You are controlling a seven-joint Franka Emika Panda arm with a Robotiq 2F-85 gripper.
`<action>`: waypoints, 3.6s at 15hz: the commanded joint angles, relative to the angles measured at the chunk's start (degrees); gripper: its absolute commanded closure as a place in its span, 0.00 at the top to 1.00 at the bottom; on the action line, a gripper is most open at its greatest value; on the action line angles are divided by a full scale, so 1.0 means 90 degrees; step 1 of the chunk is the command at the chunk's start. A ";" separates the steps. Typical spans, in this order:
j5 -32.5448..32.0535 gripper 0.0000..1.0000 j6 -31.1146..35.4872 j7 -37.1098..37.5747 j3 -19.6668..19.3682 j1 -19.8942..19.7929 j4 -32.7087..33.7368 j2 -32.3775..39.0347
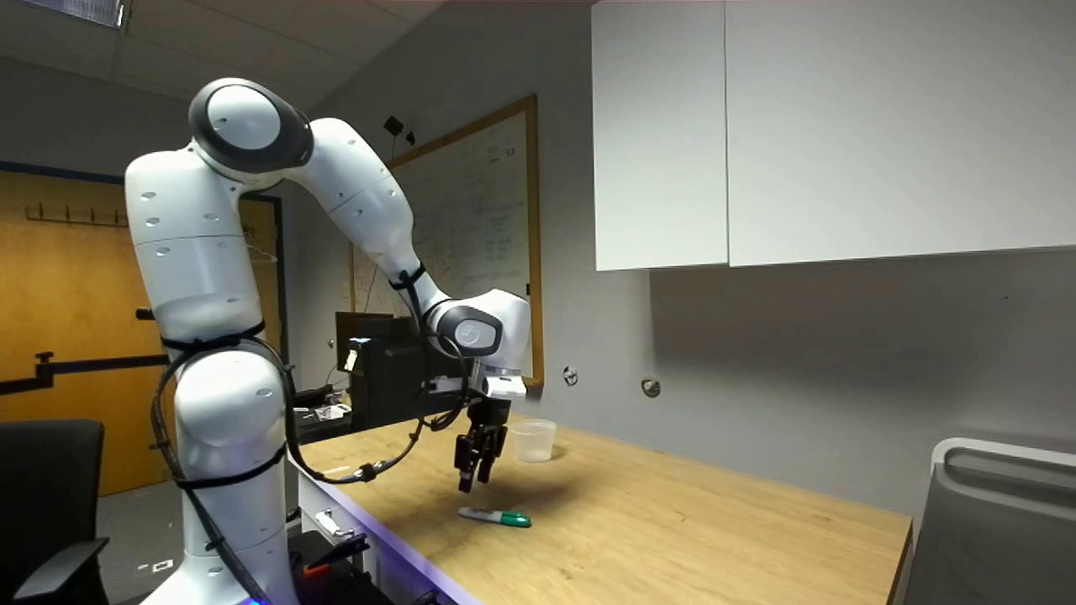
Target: Pick the pen on the table and put it in the bowl
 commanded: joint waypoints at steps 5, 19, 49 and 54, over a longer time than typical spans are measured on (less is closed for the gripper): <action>-0.0295 1.00 0.0075 -0.0165 -0.0025 -0.0083 0.0176 0.0218; -0.0042 1.00 0.1034 -0.0610 -0.0132 -0.0012 0.0114 0.0885; -0.0557 0.09 -0.0425 0.0015 0.0722 -0.0115 0.0336 -0.1552; -0.1323 0.09 -0.1021 0.0914 0.1370 -0.0106 0.1223 -0.1615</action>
